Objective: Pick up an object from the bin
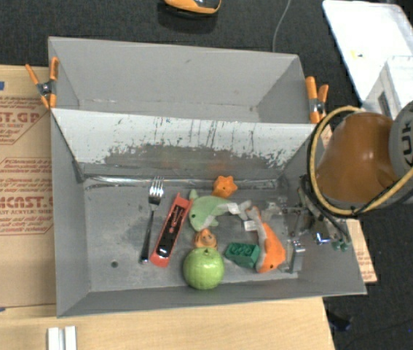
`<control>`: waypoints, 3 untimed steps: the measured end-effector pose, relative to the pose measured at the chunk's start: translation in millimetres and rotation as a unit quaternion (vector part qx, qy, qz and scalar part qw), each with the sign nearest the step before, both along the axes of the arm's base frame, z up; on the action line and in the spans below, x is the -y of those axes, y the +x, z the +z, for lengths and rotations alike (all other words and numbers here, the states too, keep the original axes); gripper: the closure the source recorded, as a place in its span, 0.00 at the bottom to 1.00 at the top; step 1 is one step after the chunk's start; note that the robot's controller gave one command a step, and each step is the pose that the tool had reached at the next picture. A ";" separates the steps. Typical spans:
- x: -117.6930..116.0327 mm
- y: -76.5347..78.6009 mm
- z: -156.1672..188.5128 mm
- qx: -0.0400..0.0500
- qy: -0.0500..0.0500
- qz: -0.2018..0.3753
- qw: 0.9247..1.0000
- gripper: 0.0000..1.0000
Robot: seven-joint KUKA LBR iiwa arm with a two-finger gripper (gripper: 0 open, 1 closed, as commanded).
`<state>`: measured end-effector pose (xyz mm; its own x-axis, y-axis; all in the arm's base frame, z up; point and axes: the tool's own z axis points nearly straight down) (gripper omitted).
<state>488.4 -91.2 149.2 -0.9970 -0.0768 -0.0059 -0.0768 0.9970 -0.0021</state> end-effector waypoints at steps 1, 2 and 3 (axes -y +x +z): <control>-29.2 -8.5 -1.6 0.002 -0.002 0.037 0.999 0.00; -55.1 -5.2 -40.7 -0.002 0.001 -0.011 1.000 0.00; -53.6 -3.0 -80.1 0.007 -0.001 -0.007 1.000 0.00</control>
Offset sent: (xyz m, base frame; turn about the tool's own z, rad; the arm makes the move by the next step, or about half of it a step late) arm -0.0052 0.0576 -0.0454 0.0275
